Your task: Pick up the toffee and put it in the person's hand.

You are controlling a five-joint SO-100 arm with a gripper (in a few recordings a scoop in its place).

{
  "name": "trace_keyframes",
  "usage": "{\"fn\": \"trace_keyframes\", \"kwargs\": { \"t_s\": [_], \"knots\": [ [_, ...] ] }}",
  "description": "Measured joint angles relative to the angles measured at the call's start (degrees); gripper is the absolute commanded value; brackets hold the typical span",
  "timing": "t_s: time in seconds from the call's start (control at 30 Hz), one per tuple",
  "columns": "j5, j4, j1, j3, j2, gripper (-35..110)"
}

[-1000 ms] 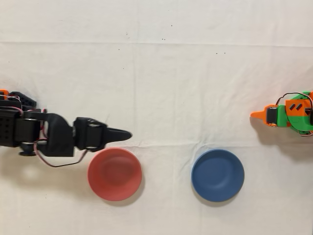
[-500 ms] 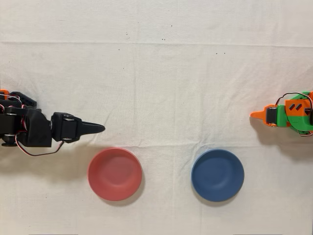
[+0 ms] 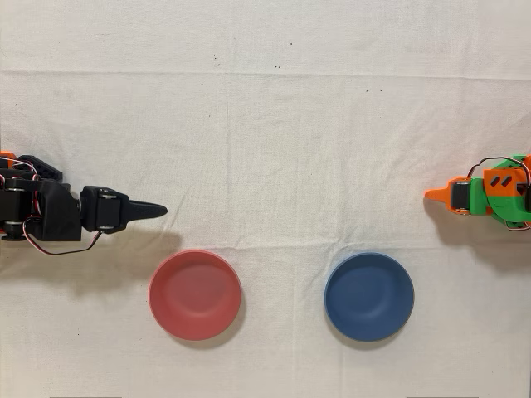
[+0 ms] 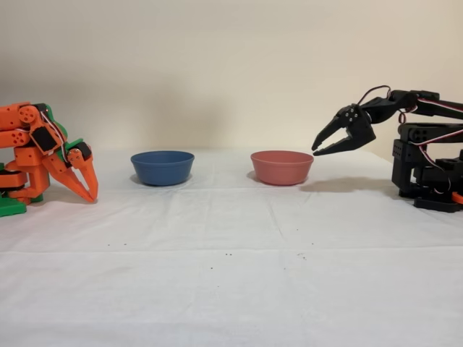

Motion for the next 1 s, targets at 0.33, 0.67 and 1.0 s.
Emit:
{"fn": "trace_keyframes", "kwargs": {
  "t_s": [0.33, 0.67, 1.0],
  "knots": [
    [0.26, 6.24, -2.29, 5.01, 8.88, 0],
    [2.20, 8.44, -3.16, 8.09, 8.88, 0],
    [3.96, 14.06, -3.16, 8.61, 8.88, 0]
  ]
}}
